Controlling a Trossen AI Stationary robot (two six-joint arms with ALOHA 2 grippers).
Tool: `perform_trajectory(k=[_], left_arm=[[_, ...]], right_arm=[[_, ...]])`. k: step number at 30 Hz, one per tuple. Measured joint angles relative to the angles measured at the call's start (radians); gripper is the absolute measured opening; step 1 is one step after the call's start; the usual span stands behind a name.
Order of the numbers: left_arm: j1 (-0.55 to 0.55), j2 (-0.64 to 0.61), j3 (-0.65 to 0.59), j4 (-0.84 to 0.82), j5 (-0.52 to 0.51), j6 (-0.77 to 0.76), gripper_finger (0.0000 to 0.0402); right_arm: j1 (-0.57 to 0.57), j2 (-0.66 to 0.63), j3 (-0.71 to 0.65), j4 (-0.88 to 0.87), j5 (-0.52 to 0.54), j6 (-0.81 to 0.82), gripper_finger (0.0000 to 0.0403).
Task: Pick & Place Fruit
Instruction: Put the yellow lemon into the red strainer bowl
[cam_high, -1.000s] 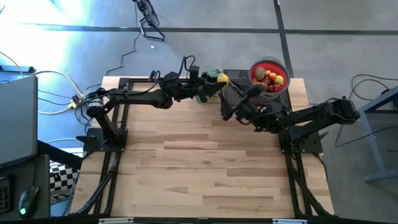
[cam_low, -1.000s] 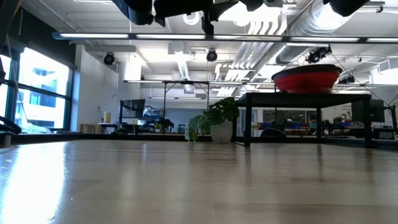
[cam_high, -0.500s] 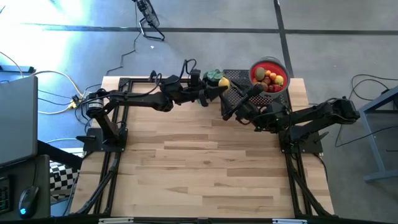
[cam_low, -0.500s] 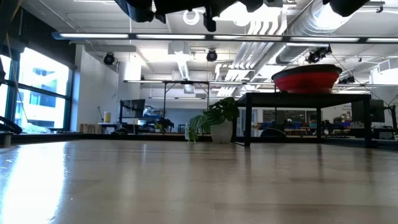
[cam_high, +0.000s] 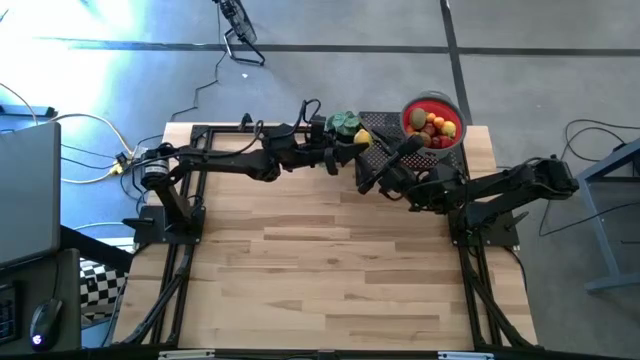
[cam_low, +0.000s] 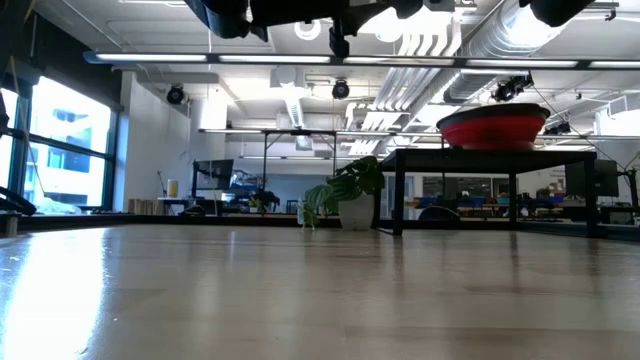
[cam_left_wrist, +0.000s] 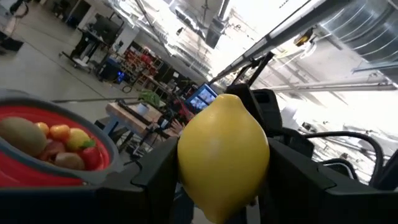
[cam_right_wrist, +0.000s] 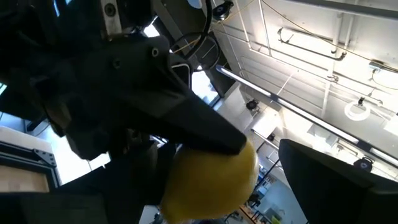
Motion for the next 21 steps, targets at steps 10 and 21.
perform_trajectory(k=[10, 21], left_arm=[[0.001, 0.028, 0.0, 0.032, 0.012, -0.042, 0.02], [0.001, 0.028, 0.0, 0.045, 0.039, -0.042, 0.02]], right_arm=[[0.0, 0.0, 0.0, -0.022, 0.0, 0.001, 0.0305], [0.0, 0.0, 0.0, -0.03, 0.003, 0.001, 0.0252]])
